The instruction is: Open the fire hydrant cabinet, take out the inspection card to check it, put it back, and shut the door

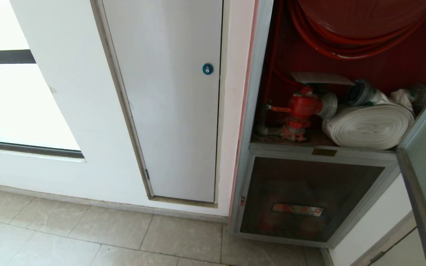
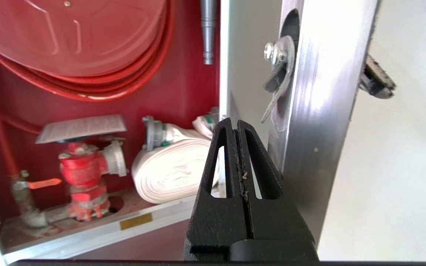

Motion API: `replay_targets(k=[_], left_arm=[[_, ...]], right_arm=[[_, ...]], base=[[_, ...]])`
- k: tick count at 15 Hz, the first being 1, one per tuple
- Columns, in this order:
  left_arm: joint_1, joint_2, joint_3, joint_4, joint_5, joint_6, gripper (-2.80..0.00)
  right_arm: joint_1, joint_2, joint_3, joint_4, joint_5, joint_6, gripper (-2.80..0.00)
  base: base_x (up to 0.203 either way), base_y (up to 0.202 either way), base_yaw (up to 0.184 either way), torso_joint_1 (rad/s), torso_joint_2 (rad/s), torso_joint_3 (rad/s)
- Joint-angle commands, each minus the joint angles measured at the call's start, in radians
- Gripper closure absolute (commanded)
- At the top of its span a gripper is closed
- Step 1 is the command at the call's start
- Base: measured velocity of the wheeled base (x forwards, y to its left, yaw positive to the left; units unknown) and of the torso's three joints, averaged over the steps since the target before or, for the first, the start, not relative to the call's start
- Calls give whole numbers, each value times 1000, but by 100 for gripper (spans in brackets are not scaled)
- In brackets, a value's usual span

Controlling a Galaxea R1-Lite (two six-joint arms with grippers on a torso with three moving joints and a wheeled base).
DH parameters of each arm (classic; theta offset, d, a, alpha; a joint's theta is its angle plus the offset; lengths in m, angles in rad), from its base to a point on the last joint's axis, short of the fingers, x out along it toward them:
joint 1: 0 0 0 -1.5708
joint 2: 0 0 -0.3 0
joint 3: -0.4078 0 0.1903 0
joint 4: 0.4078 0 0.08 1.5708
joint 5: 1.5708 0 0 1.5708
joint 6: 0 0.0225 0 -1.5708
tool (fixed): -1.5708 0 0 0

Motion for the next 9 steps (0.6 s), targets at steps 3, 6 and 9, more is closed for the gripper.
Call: replay_targets(k=[3,6,9], left_arm=[[0,1,0,0,0,1,0],[0,1,0,0,0,1,0],[0,1,0,0,0,0,0]], right_arm=[[-25,-31,-13,30,-5,-2,0],[-46,-38,-33,60,-7,-2,0],[-71,-45,-50,91,-24,-2,0]], base=[[0,0,0,0,0,0],[0,0,0,0,0,0],[0,0,0,0,0,0]])
